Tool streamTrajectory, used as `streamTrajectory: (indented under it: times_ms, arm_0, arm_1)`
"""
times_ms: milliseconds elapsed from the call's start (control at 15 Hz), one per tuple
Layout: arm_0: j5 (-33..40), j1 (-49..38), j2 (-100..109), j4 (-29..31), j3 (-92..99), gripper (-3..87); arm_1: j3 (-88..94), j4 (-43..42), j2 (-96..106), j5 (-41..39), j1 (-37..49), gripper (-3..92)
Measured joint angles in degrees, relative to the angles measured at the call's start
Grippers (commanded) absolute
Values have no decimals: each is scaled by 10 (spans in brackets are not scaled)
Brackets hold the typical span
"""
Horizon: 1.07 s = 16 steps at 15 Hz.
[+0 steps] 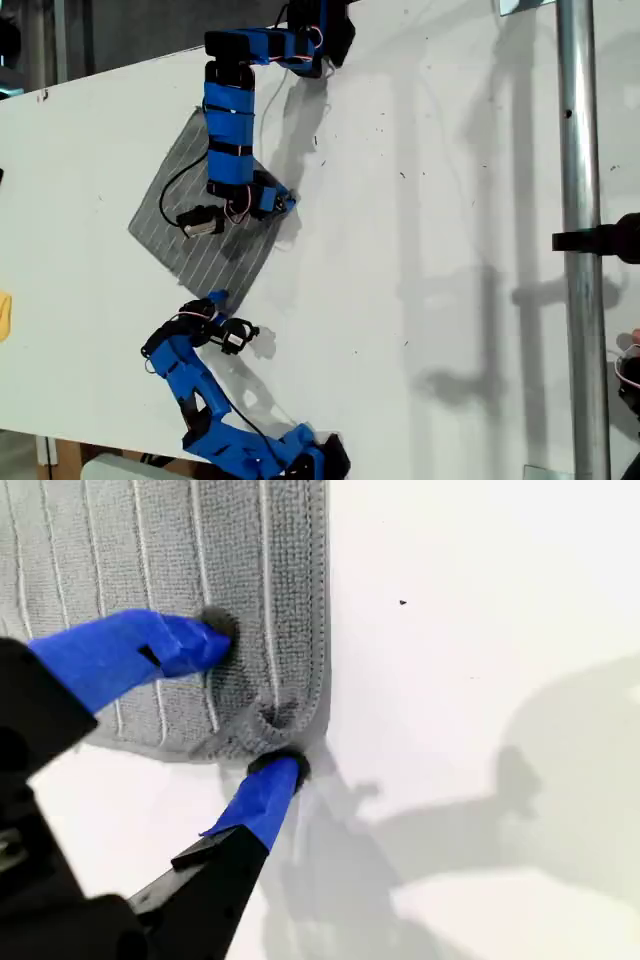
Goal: Grasp corners of a towel and fold twice.
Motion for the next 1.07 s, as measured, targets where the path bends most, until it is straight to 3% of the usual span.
streamTrajectory:
  times_ms: [667, 933, 1067]
  arm_0:
    - [-45, 32, 47, 111, 39, -29]
    - [-84, 109, 268, 114, 204, -29]
    - [-141, 172, 410, 101, 330, -29]
  arm_1:
    - [-5, -10, 11, 29, -36, -2]
    - [-65, -1, 23, 66, -116, -2]
    - [-73, -1, 46, 89, -156, -2]
